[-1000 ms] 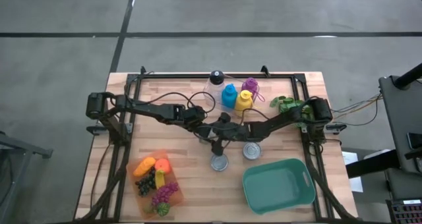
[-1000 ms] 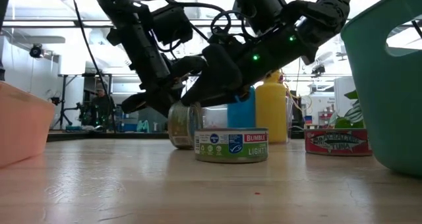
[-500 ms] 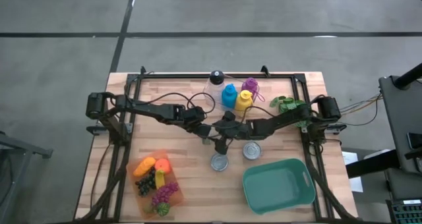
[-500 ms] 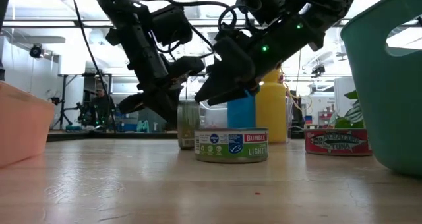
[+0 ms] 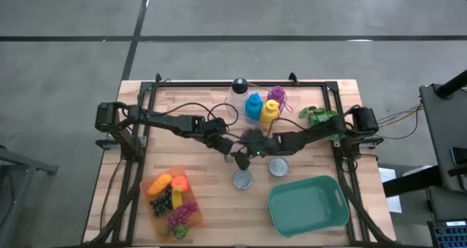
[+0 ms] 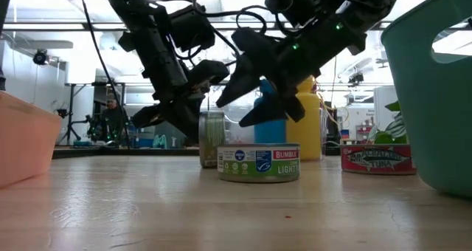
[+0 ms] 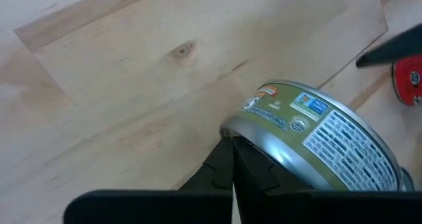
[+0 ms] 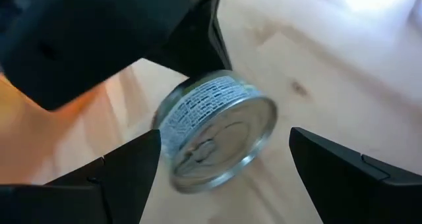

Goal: Pick & Place Food Item
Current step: Put the top green tuna can into the green bin

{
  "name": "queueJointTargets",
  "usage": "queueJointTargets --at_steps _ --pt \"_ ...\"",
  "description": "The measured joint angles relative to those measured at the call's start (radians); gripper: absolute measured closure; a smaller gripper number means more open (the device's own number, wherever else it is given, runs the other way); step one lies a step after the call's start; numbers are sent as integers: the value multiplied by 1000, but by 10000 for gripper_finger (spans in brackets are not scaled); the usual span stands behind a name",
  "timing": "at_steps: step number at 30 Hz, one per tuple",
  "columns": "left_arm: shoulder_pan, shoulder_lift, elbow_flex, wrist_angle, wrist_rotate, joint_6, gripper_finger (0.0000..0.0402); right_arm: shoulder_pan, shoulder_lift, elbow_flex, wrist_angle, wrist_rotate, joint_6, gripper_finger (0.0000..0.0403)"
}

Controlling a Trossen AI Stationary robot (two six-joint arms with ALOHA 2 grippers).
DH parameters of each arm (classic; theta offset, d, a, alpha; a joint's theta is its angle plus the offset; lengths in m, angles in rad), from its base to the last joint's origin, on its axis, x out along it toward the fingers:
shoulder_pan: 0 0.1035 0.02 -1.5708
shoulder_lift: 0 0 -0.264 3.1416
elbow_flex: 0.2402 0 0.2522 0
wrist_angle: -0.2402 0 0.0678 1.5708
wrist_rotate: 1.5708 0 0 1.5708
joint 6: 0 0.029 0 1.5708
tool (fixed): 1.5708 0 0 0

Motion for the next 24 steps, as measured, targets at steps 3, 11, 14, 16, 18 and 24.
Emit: queueJointTargets --at_steps 3,11,14,16,18,24 --pt "1 0 0 0 0 1 400 16 -2 0 11 1 139 74" --pt "1 -1 0 0 -1 43 400 83 -9 0 79 121 323 74" --pt "1 -1 0 0 -2 77 400 105 -10 0 74 147 378 74" --pt "1 -1 0 0 -2 80 400 122 -11 0 73 177 395 74" --pt "1 -1 0 0 -2 80 400 135 -11 0 69 199 396 74" --pt "7 -31 0 -12 -4 164 400 158 -11 18 36 222 368 74"
